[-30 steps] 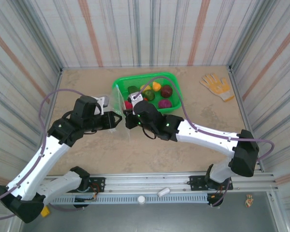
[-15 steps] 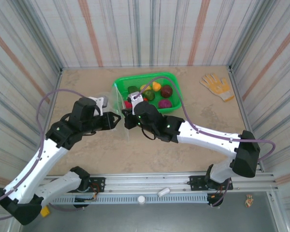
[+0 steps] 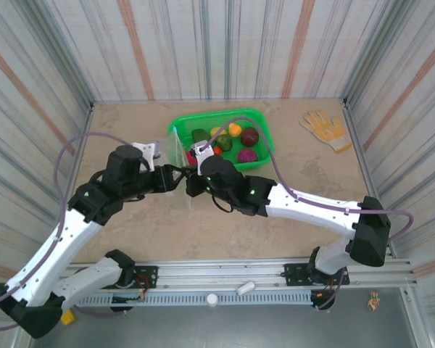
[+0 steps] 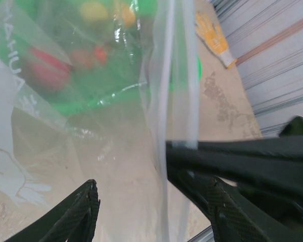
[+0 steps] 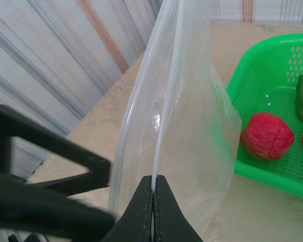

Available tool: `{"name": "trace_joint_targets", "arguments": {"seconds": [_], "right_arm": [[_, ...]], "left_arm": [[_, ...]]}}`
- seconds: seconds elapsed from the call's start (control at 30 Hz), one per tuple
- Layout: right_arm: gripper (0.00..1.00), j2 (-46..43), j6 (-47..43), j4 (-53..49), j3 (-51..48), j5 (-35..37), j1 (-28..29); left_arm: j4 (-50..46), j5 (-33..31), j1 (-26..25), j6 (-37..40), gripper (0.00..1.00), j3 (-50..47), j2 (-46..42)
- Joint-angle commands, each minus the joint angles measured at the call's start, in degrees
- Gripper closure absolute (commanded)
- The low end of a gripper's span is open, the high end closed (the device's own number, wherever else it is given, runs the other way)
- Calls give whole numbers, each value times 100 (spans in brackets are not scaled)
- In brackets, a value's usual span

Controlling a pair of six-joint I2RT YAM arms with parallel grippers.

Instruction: Place the food in the zip-top bag and seal the zipper

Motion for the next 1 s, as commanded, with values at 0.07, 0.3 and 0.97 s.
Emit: {"name": "trace_joint_targets", "arguments": {"seconds": [0.07,0.3,0.97], "right_arm": [[100,-216,-81,126,61,77,63],[100,-251,-166,142,55,133,71],[100,-137,-56,256,-99,116,-8]], "left_arm": [[-39,-135,-21,40,48,139,100],[-86,-313,-21,86,58,64,19],[312,159,-19,58,100,-61,-6]]}}
